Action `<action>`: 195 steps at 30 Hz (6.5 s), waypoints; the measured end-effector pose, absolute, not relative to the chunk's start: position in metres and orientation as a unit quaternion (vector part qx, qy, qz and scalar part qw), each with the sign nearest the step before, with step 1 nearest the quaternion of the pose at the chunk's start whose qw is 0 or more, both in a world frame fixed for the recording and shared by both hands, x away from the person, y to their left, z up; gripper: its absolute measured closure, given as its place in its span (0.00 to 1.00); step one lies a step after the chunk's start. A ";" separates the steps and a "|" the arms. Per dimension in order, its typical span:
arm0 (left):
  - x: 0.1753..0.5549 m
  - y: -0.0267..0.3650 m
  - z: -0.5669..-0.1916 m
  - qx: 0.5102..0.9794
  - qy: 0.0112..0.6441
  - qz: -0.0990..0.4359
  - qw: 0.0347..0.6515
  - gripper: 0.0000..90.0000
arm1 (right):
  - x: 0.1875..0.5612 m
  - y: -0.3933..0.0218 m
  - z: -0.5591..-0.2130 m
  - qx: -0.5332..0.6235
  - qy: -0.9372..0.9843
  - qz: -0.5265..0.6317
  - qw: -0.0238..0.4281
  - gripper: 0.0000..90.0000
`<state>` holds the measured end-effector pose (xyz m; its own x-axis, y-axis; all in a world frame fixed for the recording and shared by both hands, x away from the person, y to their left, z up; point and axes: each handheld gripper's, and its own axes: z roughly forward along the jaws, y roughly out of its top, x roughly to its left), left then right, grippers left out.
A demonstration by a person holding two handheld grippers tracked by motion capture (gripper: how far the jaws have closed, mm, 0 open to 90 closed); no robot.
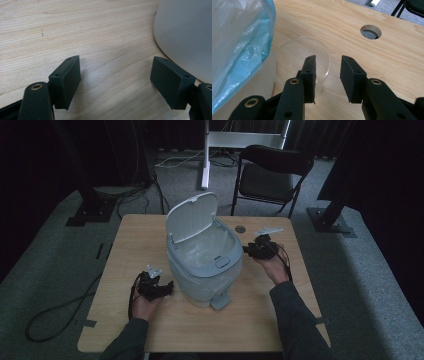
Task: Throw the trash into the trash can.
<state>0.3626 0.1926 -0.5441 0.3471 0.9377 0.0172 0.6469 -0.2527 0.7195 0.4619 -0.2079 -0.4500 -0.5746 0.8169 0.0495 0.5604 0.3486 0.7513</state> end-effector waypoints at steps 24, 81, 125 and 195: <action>0.363 0.193 -0.544 0.757 0.523 0.230 0.316 0.27 | 0.440 -0.220 -0.472 0.425 0.818 0.362 0.133 0.85; 0.363 0.193 -0.544 0.758 0.522 0.230 0.316 0.27 | 0.412 -0.247 -0.426 0.417 0.779 0.425 0.198 0.95; 0.363 0.193 -0.544 0.758 0.522 0.230 0.316 0.27 | 0.404 -0.248 -0.376 0.394 0.759 0.463 0.233 0.95; 0.363 0.193 -0.544 0.758 0.522 0.230 0.316 0.27 | 0.382 -0.232 -0.320 0.345 0.740 0.510 0.270 0.95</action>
